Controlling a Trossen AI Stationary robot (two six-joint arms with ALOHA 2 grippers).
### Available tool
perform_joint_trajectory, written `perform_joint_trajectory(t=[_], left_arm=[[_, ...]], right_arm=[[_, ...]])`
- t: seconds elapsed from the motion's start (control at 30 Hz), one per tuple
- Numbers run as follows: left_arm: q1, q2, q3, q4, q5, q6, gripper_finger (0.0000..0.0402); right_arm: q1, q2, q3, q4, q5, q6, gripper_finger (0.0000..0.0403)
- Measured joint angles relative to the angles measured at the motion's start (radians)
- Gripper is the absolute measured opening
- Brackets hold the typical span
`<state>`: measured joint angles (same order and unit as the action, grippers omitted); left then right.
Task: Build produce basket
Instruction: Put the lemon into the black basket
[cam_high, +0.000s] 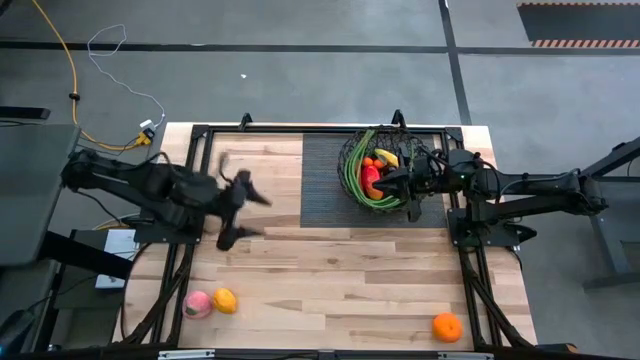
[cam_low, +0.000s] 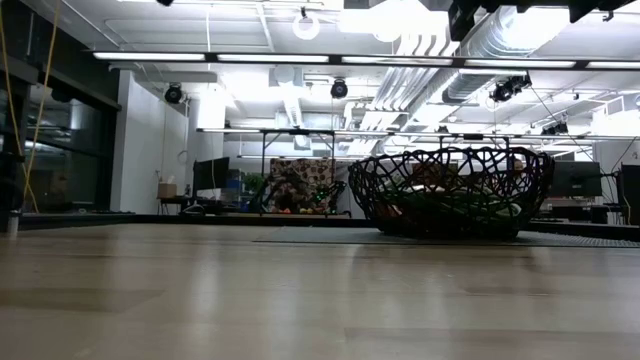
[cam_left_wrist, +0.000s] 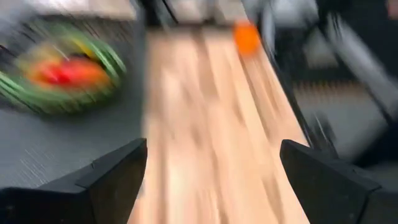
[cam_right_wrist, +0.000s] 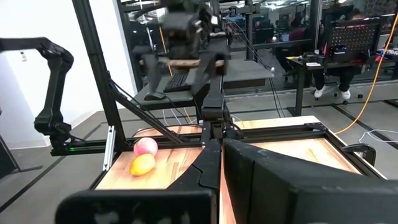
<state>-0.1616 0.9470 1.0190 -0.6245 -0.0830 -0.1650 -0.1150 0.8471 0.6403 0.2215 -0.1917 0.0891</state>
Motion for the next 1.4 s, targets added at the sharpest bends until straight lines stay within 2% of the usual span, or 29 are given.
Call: perform_joint_trajectory(t=[0.1, 0.23, 0.47, 0.6, 0.93, 1.27, 1.4], left_arm=[[-0.085, 0.081, 0.054, -0.192, 0.089, -0.021, 0.0353], [-0.22, 0.173, 0.059, -0.313, 0.181, -0.054, 0.0352], [-0.462, 0.342, 0.058, -0.349, 0.155, -0.082, 0.0352], [-0.551, 0.454, 0.058, -0.335, 0.153, -0.132, 0.0352], [-0.61, 0.655, 0.058, -0.288, 0.134, -0.196, 0.0352], [-0.653, 0.758, 0.057, -0.286, 0.115, -0.199, 0.0352], [-0.651, 0.773, 0.021, -0.251, 0.105, -0.205, 0.0352]], right_arm=[[0.0, 0.0, 0.0, -0.003, 0.0, 0.0, 0.0], [-0.003, 0.0, 0.0, -0.02, 0.0, 0.0, 0.0], [-0.003, 0.0, 0.0, -0.048, 0.001, 0.0, 0.0], [-0.003, 0.0, 0.0, -0.062, 0.001, 0.0, 0.0], [-0.003, 0.0, 0.0, -0.069, 0.002, 0.0, 0.0], [-0.003, 0.0, 0.0, -0.098, 0.002, 0.0, 0.0], [-0.003, 0.0, 0.0, -0.109, 0.002, 0.0, 0.0]])
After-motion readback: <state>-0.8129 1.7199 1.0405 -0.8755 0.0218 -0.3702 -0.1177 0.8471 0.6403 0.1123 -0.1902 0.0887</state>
